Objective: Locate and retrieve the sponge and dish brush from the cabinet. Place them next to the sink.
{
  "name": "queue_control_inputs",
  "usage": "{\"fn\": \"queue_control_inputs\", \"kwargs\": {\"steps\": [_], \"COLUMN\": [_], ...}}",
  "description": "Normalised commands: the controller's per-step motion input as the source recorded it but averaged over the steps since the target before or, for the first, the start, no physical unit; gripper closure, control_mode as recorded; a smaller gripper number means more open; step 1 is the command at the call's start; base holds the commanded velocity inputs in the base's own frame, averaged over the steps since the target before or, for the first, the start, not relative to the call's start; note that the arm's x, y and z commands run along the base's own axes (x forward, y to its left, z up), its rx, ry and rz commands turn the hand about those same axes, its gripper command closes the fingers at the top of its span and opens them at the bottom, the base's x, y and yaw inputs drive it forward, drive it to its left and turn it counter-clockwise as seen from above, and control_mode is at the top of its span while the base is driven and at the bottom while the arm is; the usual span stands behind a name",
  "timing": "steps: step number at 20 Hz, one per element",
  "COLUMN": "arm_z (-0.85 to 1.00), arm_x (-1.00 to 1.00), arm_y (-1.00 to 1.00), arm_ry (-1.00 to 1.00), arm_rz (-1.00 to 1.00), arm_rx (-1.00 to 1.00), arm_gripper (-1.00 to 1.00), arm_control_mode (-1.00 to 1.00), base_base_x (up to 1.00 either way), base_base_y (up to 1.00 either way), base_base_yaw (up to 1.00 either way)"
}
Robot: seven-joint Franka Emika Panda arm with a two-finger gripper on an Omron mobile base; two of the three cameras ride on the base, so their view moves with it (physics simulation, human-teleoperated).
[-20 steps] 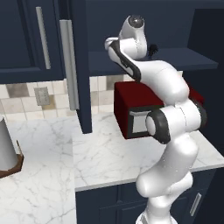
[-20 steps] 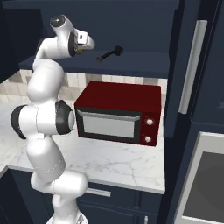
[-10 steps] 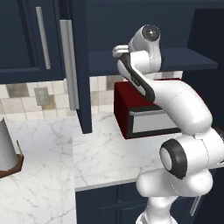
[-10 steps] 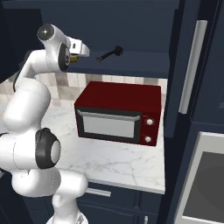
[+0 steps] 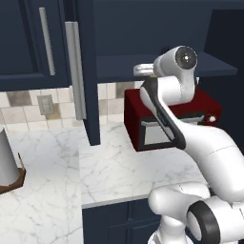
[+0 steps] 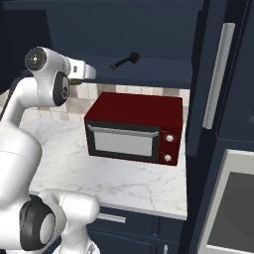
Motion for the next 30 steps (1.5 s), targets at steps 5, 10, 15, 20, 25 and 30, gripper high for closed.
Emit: {"fn": "queue_control_inputs", "kwargs": {"steps": [5,10,15,20,25,30], "arm_z": [0.13,0.13,0.22,0.00,0.02,-0.25], "arm_x": [-0.75,-0.87,-0.54,-0.60,-0.64,-0.88], "arm_y": [0.00,0.00,-0.07,-0.07,0.01,0.00], "arm_ry": [-0.02,-0.02,0.02,0.08,0.09,-0.03], "arm_rz": [0.01,0.00,-0.03,0.00,0.03,0.10], "arm_rx": [0.02,0.00,0.01,0.03,-0.02,-0.02], "arm_gripper": [1.00,1.00,1.00,1.00,1.00,1.00], "arm_control_mode": [-1.00,-1.00,-1.00,-1.00,-1.00,-1.00], "base_base_x": [0.00,0.00,0.00,0.00,0.00,0.00], "base_base_y": [0.00,0.00,0.00,0.00,0.00,0.00], "base_base_yaw": [0.00,0.00,0.00,0.00,0.00,0.00]}}
